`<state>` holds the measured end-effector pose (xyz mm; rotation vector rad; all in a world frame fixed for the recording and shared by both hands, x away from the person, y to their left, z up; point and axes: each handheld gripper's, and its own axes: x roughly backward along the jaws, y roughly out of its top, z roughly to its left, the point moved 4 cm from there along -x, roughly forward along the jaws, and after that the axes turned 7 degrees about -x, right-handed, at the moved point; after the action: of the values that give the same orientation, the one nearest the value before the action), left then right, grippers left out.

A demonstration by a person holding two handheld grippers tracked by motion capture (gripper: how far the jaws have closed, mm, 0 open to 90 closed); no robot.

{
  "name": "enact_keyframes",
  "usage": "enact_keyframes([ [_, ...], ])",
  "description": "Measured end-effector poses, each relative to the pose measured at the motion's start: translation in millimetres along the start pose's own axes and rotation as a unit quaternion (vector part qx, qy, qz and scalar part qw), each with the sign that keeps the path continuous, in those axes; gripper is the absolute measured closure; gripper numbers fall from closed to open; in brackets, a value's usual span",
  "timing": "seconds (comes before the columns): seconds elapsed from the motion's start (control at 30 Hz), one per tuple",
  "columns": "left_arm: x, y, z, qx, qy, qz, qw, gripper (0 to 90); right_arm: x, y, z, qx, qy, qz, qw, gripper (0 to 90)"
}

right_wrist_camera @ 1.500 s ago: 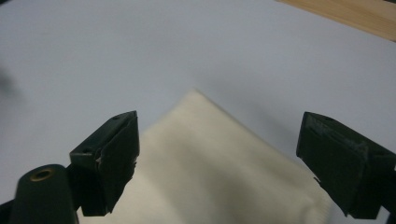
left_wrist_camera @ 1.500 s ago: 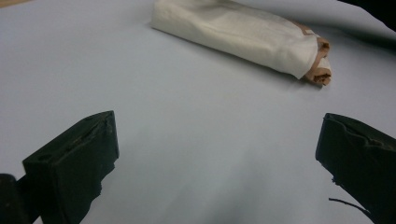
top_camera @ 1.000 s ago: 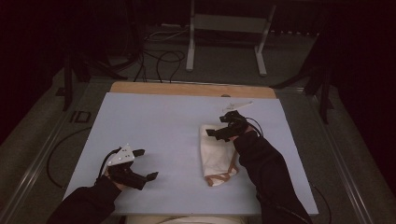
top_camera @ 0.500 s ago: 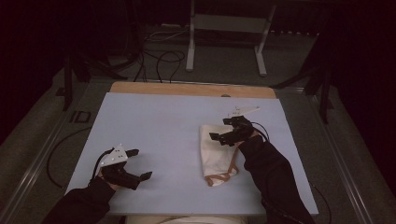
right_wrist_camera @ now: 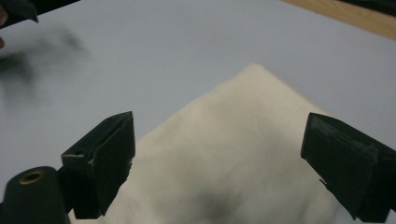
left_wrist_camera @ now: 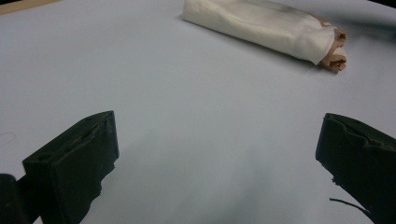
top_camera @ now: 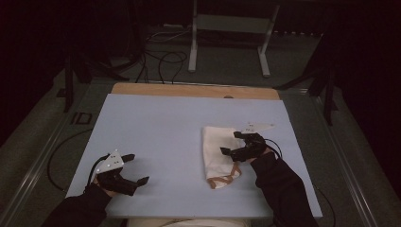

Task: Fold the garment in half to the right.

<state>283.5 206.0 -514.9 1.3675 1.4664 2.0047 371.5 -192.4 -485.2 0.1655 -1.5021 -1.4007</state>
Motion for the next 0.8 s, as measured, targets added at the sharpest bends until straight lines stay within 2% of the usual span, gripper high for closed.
enact_keyframes([
  [0.1,2.4,-2.2,2.5,0.006,0.0,-0.002,1.0,0.1,5.4,-9.5,0.2,-0.003,0.0,-0.008,1.0,9.9],
  [0.23,4.4,-6.1,2.8,0.004,0.008,0.003,1.0,0.1,13.1,-19.2,0.8,-0.002,-0.001,-0.019,0.9998,9.9],
  [0.3,6.1,-7.5,3.0,0.002,0.021,0.0,0.9998,0.2,16.7,-25.0,0.2,0.0,-0.004,-0.019,0.9998,9.9],
  [0.37,7.6,-9.3,3.7,0.006,0.021,-0.001,0.9998,0.2,19.5,-31.9,0.0,-0.001,-0.009,-0.014,0.9999,9.9],
  [0.63,11.2,-21.7,5.1,0.023,0.027,0.008,0.9993,0.2,30.4,-57.3,-6.6,-0.024,-0.031,-0.011,0.9992,9.9],
  [0.8,14.0,-25.2,7.2,0.028,0.042,0.009,0.9987,0.2,38.5,-71.6,-10.2,-0.044,-0.045,-0.015,0.9979,9.9],
])
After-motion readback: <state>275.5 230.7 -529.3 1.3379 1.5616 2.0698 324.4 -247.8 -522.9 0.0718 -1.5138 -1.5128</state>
